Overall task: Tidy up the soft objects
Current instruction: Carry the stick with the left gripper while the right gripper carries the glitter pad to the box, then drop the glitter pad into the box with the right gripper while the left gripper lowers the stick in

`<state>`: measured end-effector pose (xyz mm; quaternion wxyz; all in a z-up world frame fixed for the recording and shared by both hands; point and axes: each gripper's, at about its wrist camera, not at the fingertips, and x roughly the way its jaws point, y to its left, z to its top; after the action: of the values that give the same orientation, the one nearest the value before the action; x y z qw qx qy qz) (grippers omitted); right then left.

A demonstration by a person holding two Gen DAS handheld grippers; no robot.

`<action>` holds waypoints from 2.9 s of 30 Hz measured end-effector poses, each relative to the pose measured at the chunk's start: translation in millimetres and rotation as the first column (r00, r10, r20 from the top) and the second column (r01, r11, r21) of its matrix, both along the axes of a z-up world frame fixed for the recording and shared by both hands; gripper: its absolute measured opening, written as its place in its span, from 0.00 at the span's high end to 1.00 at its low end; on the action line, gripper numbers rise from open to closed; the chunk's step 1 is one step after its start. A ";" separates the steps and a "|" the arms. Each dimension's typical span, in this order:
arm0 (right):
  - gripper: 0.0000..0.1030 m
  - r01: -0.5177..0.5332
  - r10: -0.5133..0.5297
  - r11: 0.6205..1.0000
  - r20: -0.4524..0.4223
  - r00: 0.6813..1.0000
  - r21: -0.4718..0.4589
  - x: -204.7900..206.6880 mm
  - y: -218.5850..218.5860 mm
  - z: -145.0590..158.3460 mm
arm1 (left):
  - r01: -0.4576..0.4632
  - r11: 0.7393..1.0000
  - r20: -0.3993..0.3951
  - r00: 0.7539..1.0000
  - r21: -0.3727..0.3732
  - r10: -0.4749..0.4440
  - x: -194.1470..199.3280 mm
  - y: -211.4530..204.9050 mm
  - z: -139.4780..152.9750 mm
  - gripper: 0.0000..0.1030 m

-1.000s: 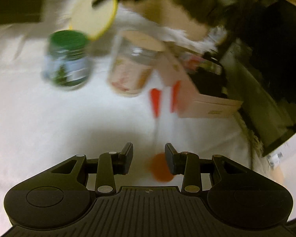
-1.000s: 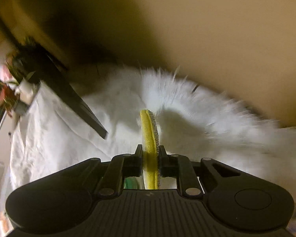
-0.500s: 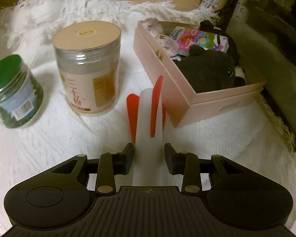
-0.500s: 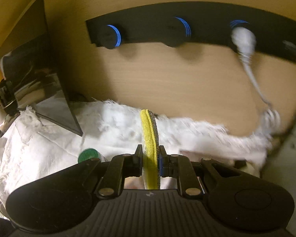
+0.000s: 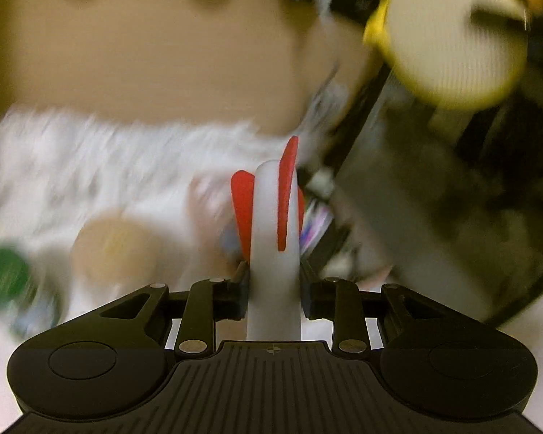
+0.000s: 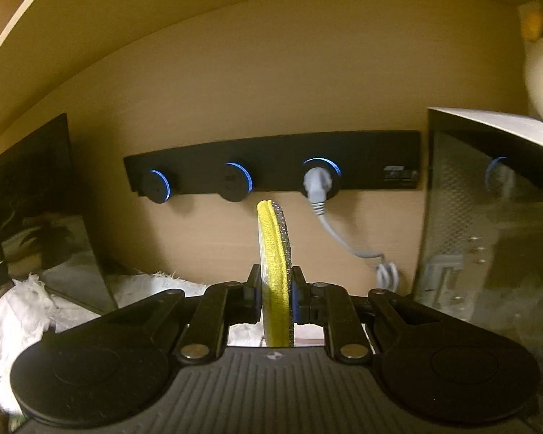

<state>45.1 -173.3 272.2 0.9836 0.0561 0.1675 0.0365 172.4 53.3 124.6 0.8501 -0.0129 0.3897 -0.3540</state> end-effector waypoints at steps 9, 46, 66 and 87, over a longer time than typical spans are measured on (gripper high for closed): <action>0.86 0.101 -0.101 0.995 -0.056 0.993 -0.001 10.7 -9.4 -33.7 | -0.035 0.988 -0.171 0.985 -0.150 0.009 94.2 -79.2 -18.4 0.66; 0.47 0.015 -0.011 1.000 -0.177 0.984 0.020 55.0 -0.4 -171.2 | -0.007 0.994 -0.248 0.969 -0.106 -0.019 115.3 -63.4 -39.4 0.68; 0.59 0.169 -0.161 0.985 -0.168 0.973 0.036 45.8 -9.5 -201.8 | 0.050 0.999 -0.127 0.991 -0.012 -0.051 105.3 -64.9 -39.3 0.72; 0.54 0.100 -0.084 0.994 -0.242 0.967 0.054 63.9 4.5 -202.7 | 0.011 0.999 -0.212 0.977 -0.050 -0.021 127.0 -64.2 -67.7 0.62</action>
<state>109.0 -168.7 69.5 0.9545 0.1000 0.2808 -0.0107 299.4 -10.8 56.9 0.8002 -0.0679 0.4696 -0.3667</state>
